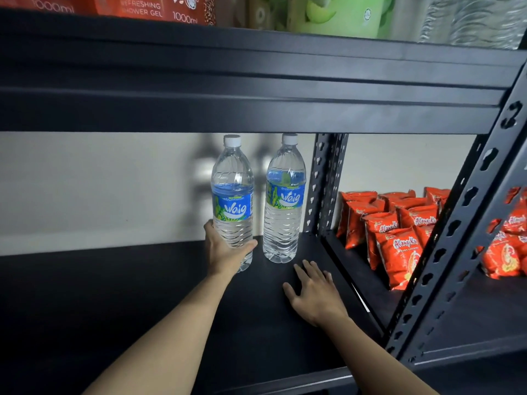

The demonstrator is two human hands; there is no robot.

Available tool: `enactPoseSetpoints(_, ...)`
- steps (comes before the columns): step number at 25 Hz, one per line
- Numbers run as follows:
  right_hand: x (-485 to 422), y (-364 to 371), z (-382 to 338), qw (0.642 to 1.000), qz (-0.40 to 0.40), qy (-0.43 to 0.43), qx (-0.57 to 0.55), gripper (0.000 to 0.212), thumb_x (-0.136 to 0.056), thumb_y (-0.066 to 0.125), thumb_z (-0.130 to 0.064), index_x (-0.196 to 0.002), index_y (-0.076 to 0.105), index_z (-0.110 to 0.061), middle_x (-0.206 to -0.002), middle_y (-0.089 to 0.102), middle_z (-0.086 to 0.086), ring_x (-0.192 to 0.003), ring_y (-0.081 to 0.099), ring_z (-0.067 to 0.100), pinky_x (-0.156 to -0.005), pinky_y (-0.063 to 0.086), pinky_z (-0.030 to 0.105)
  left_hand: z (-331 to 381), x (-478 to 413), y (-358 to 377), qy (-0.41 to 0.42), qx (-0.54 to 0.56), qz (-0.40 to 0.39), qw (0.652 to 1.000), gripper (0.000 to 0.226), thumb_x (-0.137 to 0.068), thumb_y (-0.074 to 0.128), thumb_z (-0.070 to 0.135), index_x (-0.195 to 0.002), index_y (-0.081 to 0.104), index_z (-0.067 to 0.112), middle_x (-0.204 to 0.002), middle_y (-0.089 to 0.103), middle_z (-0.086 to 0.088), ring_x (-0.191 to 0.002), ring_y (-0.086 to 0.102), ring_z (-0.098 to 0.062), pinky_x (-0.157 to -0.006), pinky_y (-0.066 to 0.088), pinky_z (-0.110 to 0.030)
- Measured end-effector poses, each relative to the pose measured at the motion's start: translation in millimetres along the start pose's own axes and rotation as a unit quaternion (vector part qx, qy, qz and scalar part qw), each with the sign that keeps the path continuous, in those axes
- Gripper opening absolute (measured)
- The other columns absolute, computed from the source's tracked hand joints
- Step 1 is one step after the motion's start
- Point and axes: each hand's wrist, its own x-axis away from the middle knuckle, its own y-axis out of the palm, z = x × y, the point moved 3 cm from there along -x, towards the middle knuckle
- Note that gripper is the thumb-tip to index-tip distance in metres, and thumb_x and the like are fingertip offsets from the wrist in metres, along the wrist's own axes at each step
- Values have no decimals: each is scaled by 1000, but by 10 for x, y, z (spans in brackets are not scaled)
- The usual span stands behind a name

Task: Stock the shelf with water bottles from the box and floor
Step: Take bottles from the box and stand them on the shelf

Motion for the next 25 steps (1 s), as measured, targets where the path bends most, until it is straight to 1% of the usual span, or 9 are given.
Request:
enactPoseSetpoints(2, -3, -2, -4, 1000, 3, 1, -3, 71, -95, 34, -58, -154, 25, -20, -164, 13, 2, -152, 2, 17, -123, 3, 39, -144, 98, 38, -15, 0, 0, 1000, 94, -60, 92, 17, -134, 34, 11, -127, 53, -7, -112, 55, -23, -80, 46, -14)
enactPoseSetpoints(4, -8, -8, 4, 1000, 3, 4, -8, 73, -95, 34, -59, -154, 24, -18, -164, 14, 2, -152, 2, 16, -123, 3, 39, -218, 127, 84, -33, -10, 4, 999, 97, -60, 92, 19, -138, 35, 14, -129, 46, -8, -115, 52, -23, -87, 43, -20)
enactPoseSetpoints(6, -8, -14, 10, 1000, 4, 6, -14, 74, -94, 35, -59, -154, 24, -17, -164, 14, 1, -152, 2, 16, -124, 3, 38, -247, 105, 109, -46, -23, 2, 999, 100, -59, 92, 22, -142, 36, 19, -128, 42, -8, -113, 50, -21, -93, 43, -25)
enactPoseSetpoints(8, -5, -20, 6, 1000, 4, 7, -20, 74, -94, 36, -59, -154, 25, -17, -164, 14, 1, -152, 2, 15, -124, 3, 38, -286, 57, 122, -47, -25, 0, 999, 97, -56, 92, 25, -138, 42, 20, -125, 48, -6, -111, 53, -19, -94, 48, -30)
enactPoseSetpoints(10, -12, -21, 8, 1000, 3, 6, -22, 74, -94, 37, -59, -154, 25, -17, -164, 14, 1, -152, 2, 15, -124, 3, 38, -339, 16, 125, -49, -27, 1, 998, 84, -54, 93, 27, -126, 50, 18, -120, 57, -3, -107, 60, -19, -91, 51, -31)
enactPoseSetpoints(12, -18, -23, 7, 1000, 3, 6, -22, 74, -94, 37, -59, -154, 25, -18, -164, 15, 1, -152, 2, 15, -124, 3, 38, -362, 15, 113, -58, -30, -4, 998, 77, -55, 92, 27, -121, 52, 17, -116, 61, -1, -104, 62, -19, -89, 51, -30)
enactPoseSetpoints(17, -14, -29, 5, 1000, 8, 6, -25, 73, -94, 38, -59, -154, 26, -18, -163, 16, 0, -152, 4, 15, -123, 3, 37, -341, 33, 108, -79, -26, -13, 996, 70, -61, 91, 21, -118, 50, 17, -108, 61, 4, -97, 61, -17, -79, 42, -23)
enactPoseSetpoints(20, -18, -27, 8, 1000, 8, 8, -28, 73, -93, 38, -59, -153, 27, -18, -163, 16, 0, -152, 4, 15, -123, 4, 37, -345, 22, 116, -82, -24, -14, 996, 71, -60, 91, 20, -118, 50, 17, -110, 62, 2, -95, 60, -16, -80, 43, -23)
enactPoseSetpoints(25, -9, -38, 8, 999, 13, 9, -32, 74, -93, 39, -58, -153, 27, -16, -163, 18, 1, -152, 5, 15, -123, 5, 37, -341, -1, 128, -85, -21, -21, 996, 74, -62, 90, 18, -123, 49, 15, -117, 60, -1, -99, 58, -15, -82, 43, -23)
